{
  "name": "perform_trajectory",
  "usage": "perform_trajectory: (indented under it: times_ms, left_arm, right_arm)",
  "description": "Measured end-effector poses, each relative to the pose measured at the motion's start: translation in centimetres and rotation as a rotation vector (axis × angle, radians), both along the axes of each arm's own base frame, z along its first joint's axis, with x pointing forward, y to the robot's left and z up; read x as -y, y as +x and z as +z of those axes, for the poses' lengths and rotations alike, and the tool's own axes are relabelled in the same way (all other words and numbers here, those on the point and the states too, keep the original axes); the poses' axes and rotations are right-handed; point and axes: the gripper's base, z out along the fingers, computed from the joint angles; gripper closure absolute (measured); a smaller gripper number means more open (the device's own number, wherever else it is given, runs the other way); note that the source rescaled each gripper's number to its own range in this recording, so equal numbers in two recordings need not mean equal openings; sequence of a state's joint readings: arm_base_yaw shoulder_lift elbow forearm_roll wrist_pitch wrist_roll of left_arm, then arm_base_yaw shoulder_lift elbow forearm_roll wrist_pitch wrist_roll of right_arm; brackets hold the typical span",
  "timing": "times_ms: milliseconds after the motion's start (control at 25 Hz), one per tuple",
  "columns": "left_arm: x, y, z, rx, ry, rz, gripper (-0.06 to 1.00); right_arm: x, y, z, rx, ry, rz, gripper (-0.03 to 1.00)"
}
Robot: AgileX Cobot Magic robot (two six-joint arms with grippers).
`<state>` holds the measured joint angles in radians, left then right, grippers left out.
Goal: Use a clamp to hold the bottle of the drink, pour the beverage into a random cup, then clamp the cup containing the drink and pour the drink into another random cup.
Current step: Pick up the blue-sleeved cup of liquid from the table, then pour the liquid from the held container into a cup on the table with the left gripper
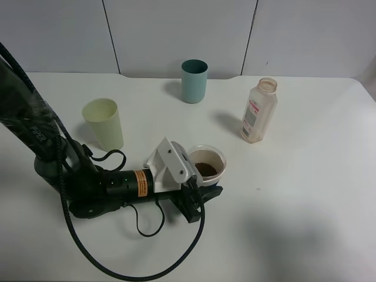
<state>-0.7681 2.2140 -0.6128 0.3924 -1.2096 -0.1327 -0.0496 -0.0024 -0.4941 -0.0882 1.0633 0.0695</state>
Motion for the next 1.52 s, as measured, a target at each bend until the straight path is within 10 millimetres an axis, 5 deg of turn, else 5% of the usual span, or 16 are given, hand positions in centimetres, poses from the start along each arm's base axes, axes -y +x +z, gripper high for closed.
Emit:
perform_trajectory:
  times_ms: [360,960,1520]
  left_arm:
    - [-2.8,-1.2,3.4,-0.014,-0.024,0.152,0.91]
    - [-9.9,-4.9,4.9,-0.032,0.087,0.419,0.91]
    - [-16.3,-3.2,5.3,-0.038,0.116,0.612,0.91]
  right_arm:
    - [0.0,0.0,0.0,0.000,0.000,0.000,-0.03]
    - [0.0,0.0,0.0,0.000,0.000,0.000,-0.03]
    - [0.0,0.0,0.0,0.000,0.000,0.000,-0.03]
